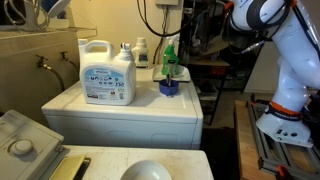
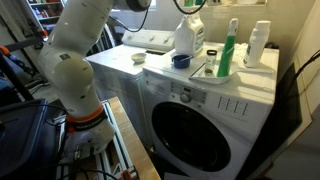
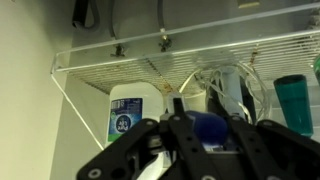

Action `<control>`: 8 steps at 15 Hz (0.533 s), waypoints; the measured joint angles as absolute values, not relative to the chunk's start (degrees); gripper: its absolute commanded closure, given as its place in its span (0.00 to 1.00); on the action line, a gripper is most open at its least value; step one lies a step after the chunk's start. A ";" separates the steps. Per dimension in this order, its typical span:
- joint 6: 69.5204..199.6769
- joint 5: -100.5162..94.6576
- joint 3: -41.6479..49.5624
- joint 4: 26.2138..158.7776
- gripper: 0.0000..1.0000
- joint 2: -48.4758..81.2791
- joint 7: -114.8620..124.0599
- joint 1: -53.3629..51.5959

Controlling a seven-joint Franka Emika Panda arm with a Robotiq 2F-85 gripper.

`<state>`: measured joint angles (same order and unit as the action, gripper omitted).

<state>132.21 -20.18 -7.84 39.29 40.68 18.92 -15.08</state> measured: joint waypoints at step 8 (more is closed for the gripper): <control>124.36 -22.29 -1.80 55.94 0.89 26.40 33.24 -13.58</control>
<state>124.36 -22.29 -1.80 55.94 26.40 33.24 -13.58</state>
